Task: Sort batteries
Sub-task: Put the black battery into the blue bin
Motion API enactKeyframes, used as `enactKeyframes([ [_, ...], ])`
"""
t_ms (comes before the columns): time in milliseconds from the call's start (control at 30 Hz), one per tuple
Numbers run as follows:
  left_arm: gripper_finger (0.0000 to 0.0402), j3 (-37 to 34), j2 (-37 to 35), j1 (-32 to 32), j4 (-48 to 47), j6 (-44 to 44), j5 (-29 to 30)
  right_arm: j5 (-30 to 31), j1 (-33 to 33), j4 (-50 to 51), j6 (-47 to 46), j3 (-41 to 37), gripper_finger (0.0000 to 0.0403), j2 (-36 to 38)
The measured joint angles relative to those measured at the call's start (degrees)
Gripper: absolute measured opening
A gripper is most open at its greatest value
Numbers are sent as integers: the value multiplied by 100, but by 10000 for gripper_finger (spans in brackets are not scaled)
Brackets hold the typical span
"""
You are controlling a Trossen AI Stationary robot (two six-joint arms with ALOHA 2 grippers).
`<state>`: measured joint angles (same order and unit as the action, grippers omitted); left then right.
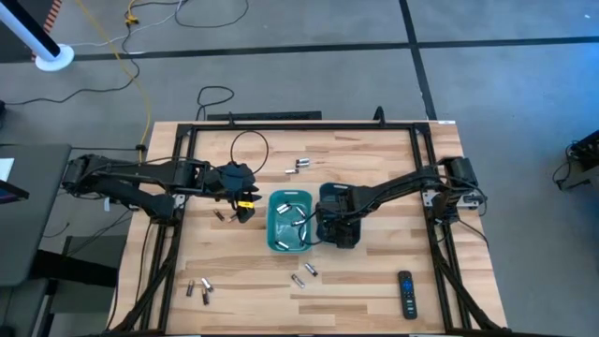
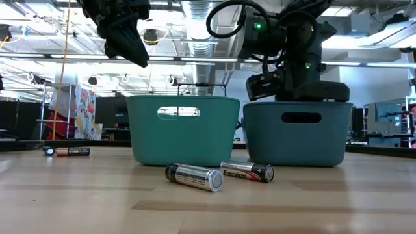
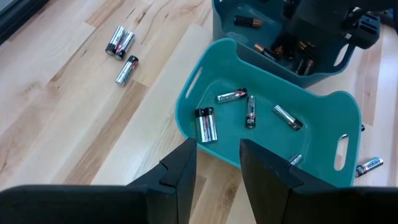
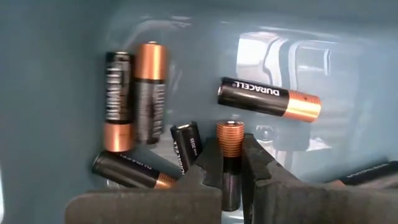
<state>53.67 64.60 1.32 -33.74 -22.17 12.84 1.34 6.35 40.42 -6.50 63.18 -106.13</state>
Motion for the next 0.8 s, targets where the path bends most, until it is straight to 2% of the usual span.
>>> enactKeyframes([
  [67,119,0,0,0,0,-3,0,-5,-2,-13,3,-1,19,0],
  [467,119,0,0,-1,17,-12,0,24,-358,-468,-1447,-28,19,432],
  [633,119,0,0,-2,20,-11,0,46,-463,-506,-2012,-93,19,355],
  [800,119,0,1,-2,29,-11,1,81,-353,-586,-2184,-317,19,265],
])
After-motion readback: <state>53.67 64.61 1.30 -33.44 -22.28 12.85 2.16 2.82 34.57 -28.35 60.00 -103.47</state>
